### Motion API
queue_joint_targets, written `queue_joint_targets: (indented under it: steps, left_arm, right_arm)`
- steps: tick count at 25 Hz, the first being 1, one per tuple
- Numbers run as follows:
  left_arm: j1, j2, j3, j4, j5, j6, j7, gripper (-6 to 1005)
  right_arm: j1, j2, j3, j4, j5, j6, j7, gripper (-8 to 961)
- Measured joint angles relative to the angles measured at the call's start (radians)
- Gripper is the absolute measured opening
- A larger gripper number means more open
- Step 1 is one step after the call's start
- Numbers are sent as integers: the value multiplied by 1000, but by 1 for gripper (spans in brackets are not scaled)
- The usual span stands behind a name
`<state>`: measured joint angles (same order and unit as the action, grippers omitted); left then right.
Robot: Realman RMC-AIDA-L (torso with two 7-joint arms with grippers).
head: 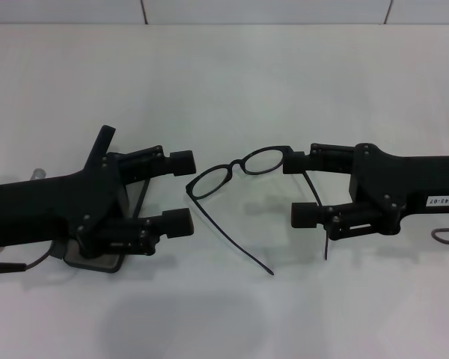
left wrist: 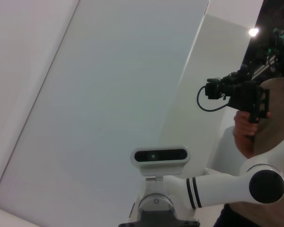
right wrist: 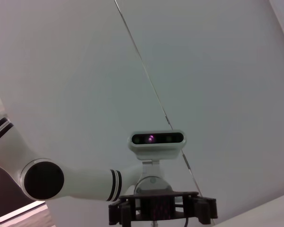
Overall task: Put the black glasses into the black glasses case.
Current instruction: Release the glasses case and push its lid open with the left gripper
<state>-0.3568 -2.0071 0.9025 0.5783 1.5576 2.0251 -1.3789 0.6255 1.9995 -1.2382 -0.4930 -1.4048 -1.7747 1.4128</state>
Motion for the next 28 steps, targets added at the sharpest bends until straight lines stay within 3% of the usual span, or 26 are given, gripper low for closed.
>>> queue_joint_targets:
  steps: [16,19,20,24,25,26,28]
  left_arm:
    - [3,-3,5,-28,2,-3,28,880]
    - [0,-28,-86,10,-3,-71,-60,878]
    - [-1,-36,-107,40,-2,-96,-104,878]
    - [13,-73,-134,355,33,-190,-428,876]
    - [27,-87,-119,547,71,-223,-589,875]
    - [27,-87,-119,547,71,-223,-589,871]
    - [43,-88,-81,730,136,-270,-746,863]
  right_arm:
    - [-19,-1,34,-2,4,18,-19,872]
    - [-50,0,102,-9,5,18,-48,872]
    - [-62,0,134,-11,6,19,-62,872]
    - [-111,-6,242,-6,5,26,-103,872]
    - [-120,-7,268,-3,4,29,-112,873]
    - [-132,-9,293,-1,4,33,-122,873]
    - [-152,-9,321,0,4,39,-135,873]
